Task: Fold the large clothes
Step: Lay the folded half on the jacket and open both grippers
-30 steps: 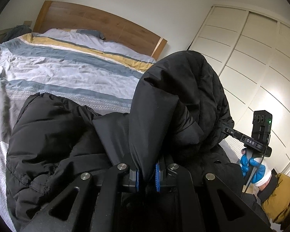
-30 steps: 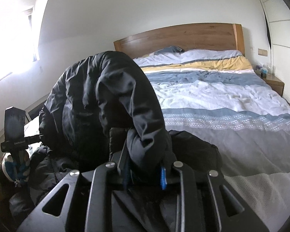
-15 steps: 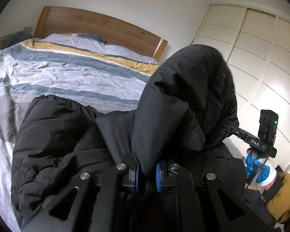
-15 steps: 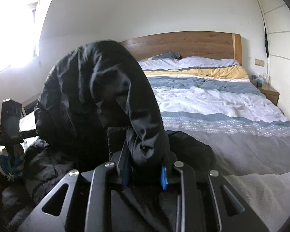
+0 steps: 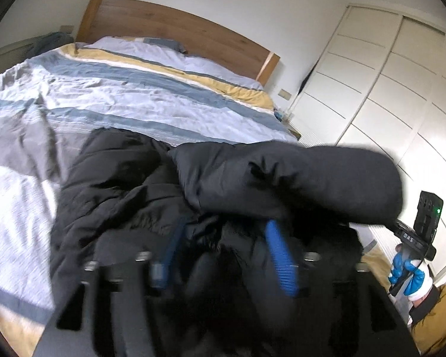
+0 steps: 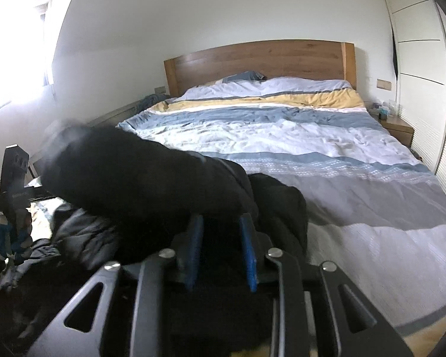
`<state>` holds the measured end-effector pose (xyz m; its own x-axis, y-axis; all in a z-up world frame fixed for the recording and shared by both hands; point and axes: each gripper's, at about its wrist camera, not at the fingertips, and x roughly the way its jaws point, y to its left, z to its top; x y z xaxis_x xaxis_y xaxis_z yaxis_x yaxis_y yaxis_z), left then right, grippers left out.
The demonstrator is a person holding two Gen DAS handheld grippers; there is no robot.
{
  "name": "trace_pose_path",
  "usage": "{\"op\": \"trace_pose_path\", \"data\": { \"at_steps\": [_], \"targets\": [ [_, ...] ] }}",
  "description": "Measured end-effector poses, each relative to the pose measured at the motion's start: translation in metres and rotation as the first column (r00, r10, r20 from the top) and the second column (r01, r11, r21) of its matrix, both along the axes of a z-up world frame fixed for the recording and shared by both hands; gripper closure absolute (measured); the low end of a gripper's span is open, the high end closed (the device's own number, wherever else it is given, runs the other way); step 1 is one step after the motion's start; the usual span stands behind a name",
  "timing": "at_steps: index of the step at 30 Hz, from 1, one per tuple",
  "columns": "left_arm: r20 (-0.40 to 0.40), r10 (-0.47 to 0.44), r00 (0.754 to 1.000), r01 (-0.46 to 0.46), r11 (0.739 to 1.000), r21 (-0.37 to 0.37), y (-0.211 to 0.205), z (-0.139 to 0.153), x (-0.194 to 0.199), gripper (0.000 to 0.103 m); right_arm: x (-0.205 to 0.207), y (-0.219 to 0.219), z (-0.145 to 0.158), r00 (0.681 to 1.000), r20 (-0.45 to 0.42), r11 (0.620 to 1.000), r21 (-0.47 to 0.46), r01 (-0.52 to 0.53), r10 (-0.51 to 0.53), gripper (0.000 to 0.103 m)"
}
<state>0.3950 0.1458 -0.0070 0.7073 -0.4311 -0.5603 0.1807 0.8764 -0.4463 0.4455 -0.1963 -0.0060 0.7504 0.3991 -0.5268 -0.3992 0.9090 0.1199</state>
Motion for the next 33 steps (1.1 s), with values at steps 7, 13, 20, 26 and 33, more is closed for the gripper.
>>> {"op": "trace_pose_path", "data": {
  "at_steps": [7, 13, 20, 26, 33],
  "targets": [
    [0.021, 0.036, 0.999, -0.037, 0.998, 0.044, 0.003, 0.048, -0.021, 0.019, -0.028, -0.002, 0.047, 0.999, 0.029, 1.000, 0.007, -0.014, 0.013, 0.054],
    [0.011, 0.047, 0.999, -0.048, 0.997, 0.059, -0.016, 0.074, -0.004, 0.015, -0.016, 0.033, 0.086, 0.998, 0.040, 0.999, 0.006, -0.052, 0.051, 0.054],
    [-0.019, 0.008, 1.000, -0.006, 0.995, 0.102, -0.060, 0.070, 0.027, 0.015, 0.012, 0.083, 0.085, 0.995, 0.004, 0.995, -0.011, -0.103, 0.103, 0.053],
    [-0.053, -0.010, 0.999, 0.019, 0.985, 0.174, -0.088, 0.037, 0.040, 0.015, 0.023, 0.105, 0.047, 0.990, -0.056, 0.991, -0.046, -0.128, 0.126, 0.053],
    [-0.100, 0.011, 0.995, 0.013, 0.973, 0.230, -0.096, -0.013, 0.045, 0.015, 0.030, 0.110, -0.014, 0.982, -0.145, 0.987, -0.096, -0.132, 0.117, 0.051]
  ]
}}
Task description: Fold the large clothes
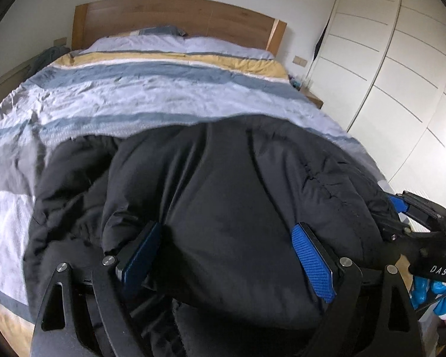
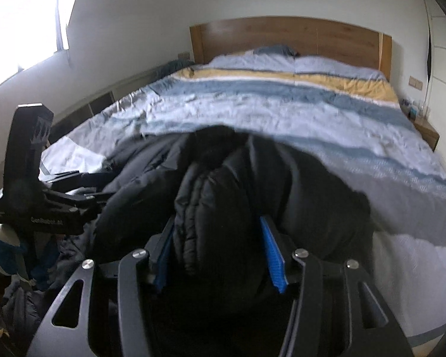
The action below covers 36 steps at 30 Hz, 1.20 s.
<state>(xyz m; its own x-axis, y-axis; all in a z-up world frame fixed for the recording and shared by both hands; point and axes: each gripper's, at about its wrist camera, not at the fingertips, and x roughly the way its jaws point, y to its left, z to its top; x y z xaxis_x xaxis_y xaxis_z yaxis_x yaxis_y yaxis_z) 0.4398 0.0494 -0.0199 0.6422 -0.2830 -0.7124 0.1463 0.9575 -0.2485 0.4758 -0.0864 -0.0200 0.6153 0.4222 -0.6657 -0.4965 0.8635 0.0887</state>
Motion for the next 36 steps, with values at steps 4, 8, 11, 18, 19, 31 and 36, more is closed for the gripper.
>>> {"op": "trace_pose_path", "data": {
  "at_steps": [4, 8, 11, 18, 19, 31, 36],
  "targets": [
    [-0.001, 0.011, 1.000, -0.011, 0.999, 0.034, -0.002, -0.014, 0.006, 0.015, 0.010, -0.003, -0.025, 0.999, -0.029, 1.000, 0.010, 0.024, -0.024, 0.050],
    [-0.008, 0.031, 0.999, -0.031, 0.997, 0.064, -0.002, -0.028, 0.018, 0.014, 0.022, -0.008, -0.042, 0.998, -0.055, 0.998, 0.030, 0.046, -0.044, 0.050],
    [-0.018, 0.046, 0.999, -0.045, 0.996, 0.073, -0.002, -0.041, 0.024, 0.013, 0.029, -0.008, -0.052, 0.997, -0.064, 0.998, 0.027, 0.049, -0.047, 0.050],
    [0.001, 0.041, 0.999, -0.041, 0.996, 0.073, -0.001, -0.066, 0.023, 0.012, 0.030, -0.005, -0.077, 0.998, -0.053, 0.999, 0.008, 0.045, -0.045, 0.050],
    [0.001, 0.041, 0.999, -0.041, 0.996, 0.074, -0.001, -0.068, 0.022, 0.012, 0.029, -0.004, -0.079, 0.998, -0.049, 0.999, 0.004, 0.046, -0.045, 0.050],
    [-0.006, 0.043, 0.999, -0.042, 0.992, 0.122, -0.006, -0.057, 0.009, 0.012, 0.028, -0.002, -0.069, 0.997, -0.065, 0.998, -0.038, 0.045, -0.047, 0.050],
    [0.046, 0.045, 0.998, -0.049, 0.993, 0.105, -0.001, -0.023, -0.017, 0.012, 0.012, -0.013, -0.035, 0.999, 0.009, 0.999, -0.006, 0.042, -0.041, 0.045]
  ]
}}
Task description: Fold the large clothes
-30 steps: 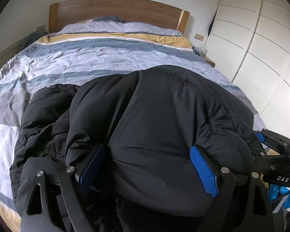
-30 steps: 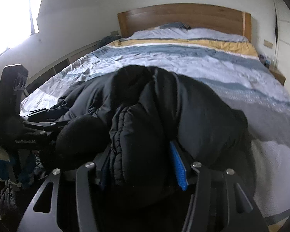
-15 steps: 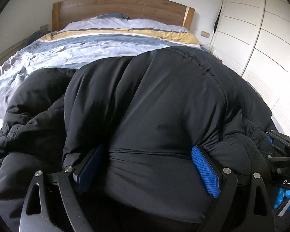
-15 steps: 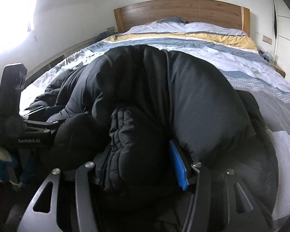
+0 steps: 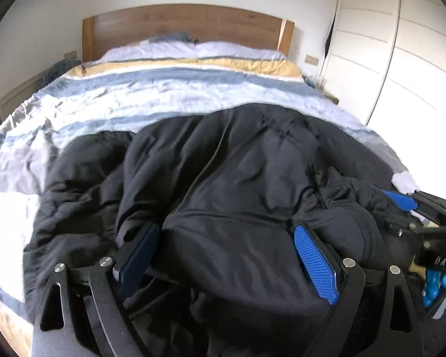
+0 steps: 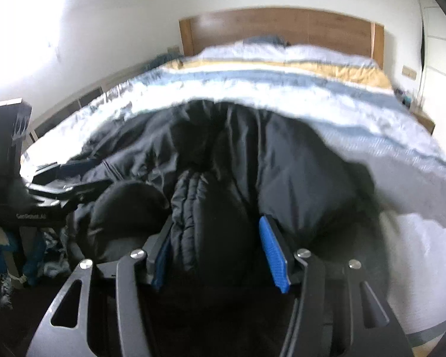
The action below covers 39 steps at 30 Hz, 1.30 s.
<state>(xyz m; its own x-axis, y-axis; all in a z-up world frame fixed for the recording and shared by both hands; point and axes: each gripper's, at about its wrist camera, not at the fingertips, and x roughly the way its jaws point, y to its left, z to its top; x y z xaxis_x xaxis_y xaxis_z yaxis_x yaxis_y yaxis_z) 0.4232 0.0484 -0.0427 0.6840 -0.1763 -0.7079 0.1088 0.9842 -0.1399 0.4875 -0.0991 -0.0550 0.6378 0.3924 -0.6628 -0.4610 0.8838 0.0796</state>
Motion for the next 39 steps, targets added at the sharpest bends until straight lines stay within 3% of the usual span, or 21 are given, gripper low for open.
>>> {"op": "trace_pose_path", "data": {
  "at_steps": [4, 13, 25, 33, 39],
  "targets": [
    [-0.058, -0.011, 0.998, 0.014, 0.998, 0.061, -0.006, -0.012, 0.001, 0.011, 0.005, 0.000, -0.013, 0.998, -0.065, 0.999, -0.038, 0.006, -0.008, 0.041],
    [-0.073, 0.047, 0.996, -0.044, 0.998, 0.041, 0.004, 0.017, -0.032, 0.011, -0.017, -0.004, 0.002, 0.992, -0.098, 0.995, -0.065, 0.077, -0.083, 0.041],
    [-0.073, 0.143, 0.987, -0.145, 0.989, -0.014, 0.048, 0.061, -0.137, 0.008, -0.122, -0.056, 0.066, 0.977, -0.056, 0.976, 0.049, 0.210, -0.207, 0.041],
    [-0.061, 0.184, 0.981, -0.186, 0.982, -0.034, 0.095, 0.083, -0.216, 0.006, -0.194, -0.094, 0.086, 0.951, -0.032, 0.951, 0.029, 0.308, -0.307, 0.041],
    [-0.061, 0.241, 0.969, -0.244, 0.968, -0.061, 0.128, 0.088, -0.250, 0.005, -0.238, -0.121, 0.100, 0.927, -0.021, 0.926, 0.038, 0.374, -0.374, 0.037]
  ]
}}
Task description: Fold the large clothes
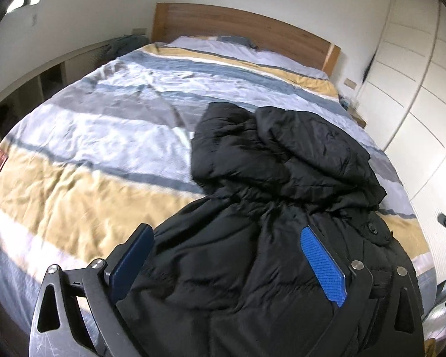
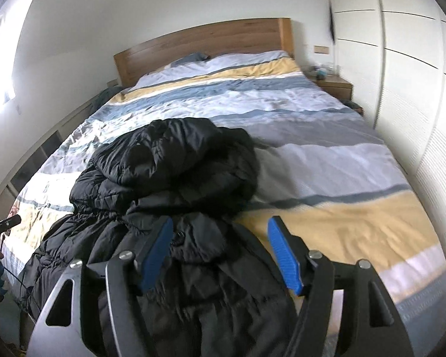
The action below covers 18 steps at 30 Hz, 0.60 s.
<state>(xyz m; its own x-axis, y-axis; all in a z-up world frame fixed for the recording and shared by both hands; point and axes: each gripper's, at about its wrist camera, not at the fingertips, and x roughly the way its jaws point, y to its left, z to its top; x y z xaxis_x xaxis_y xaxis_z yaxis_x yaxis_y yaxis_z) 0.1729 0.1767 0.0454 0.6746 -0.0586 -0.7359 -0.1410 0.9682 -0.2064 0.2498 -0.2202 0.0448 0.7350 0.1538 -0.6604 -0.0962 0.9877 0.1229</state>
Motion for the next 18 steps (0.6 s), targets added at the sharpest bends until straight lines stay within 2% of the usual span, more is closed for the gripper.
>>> {"op": "trace_pose_path", "data": {
  "at_steps": [11, 18],
  "targets": [
    [0.017, 0.076, 0.997, -0.076, 0.997, -0.008, 0.041, 0.009, -0.053, 0.004, -0.064, -0.053, 0.014, 0.993, -0.002, 0.993, -0.002, 0.120, -0.120, 0.036],
    [0.028, 0.174, 0.984, -0.173, 0.985, -0.009, 0.082, 0.014, -0.096, 0.003, -0.103, -0.095, 0.026, 0.980, 0.016, 0.980, -0.012, 0.200, -0.200, 0.036]
  ]
}}
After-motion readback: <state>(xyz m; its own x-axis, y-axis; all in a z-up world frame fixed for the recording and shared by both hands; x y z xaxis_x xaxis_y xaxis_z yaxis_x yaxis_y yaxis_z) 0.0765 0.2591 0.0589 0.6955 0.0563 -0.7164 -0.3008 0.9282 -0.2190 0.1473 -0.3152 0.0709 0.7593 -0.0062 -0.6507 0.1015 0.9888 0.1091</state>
